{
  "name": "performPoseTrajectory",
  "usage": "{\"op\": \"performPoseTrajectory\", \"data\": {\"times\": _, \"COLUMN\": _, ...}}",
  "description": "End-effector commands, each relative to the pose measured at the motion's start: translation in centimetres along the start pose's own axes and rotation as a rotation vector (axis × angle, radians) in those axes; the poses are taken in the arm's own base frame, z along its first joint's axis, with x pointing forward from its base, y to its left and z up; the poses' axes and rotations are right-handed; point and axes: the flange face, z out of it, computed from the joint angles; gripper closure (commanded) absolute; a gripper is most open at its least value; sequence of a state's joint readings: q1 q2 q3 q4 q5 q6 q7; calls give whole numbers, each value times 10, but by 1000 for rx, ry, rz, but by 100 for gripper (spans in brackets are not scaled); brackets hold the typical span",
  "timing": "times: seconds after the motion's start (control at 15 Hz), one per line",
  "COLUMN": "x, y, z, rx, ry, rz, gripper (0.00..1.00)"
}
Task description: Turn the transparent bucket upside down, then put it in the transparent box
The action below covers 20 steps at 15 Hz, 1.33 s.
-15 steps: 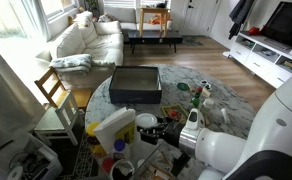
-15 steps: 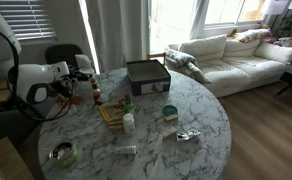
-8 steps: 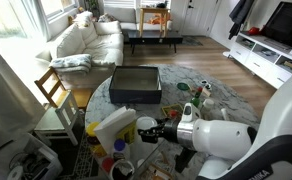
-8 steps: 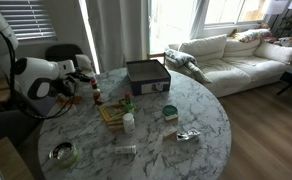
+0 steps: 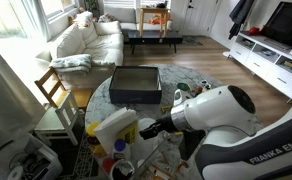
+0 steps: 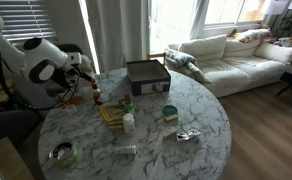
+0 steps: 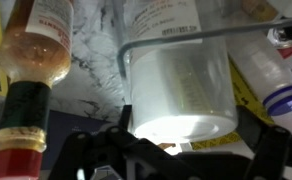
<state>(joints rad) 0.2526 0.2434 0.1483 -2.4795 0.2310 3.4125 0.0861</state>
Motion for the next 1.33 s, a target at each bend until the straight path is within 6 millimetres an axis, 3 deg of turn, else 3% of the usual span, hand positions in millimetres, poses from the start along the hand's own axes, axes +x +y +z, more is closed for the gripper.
{"op": "performPoseTrajectory", "data": {"times": 0.0, "x": 10, "y": 1, "z": -10, "rx": -9, "ry": -149, "rz": -32, "gripper": 0}}
{"op": "performPoseTrajectory", "data": {"times": 0.53, "x": 36, "y": 4, "z": -19, "rx": -17, "ry": -377, "rz": -104, "gripper": 0}}
{"op": "performPoseTrajectory", "data": {"times": 1.27, "x": 77, "y": 7, "z": -43, "rx": -51, "ry": -389, "rz": -179, "gripper": 0}}
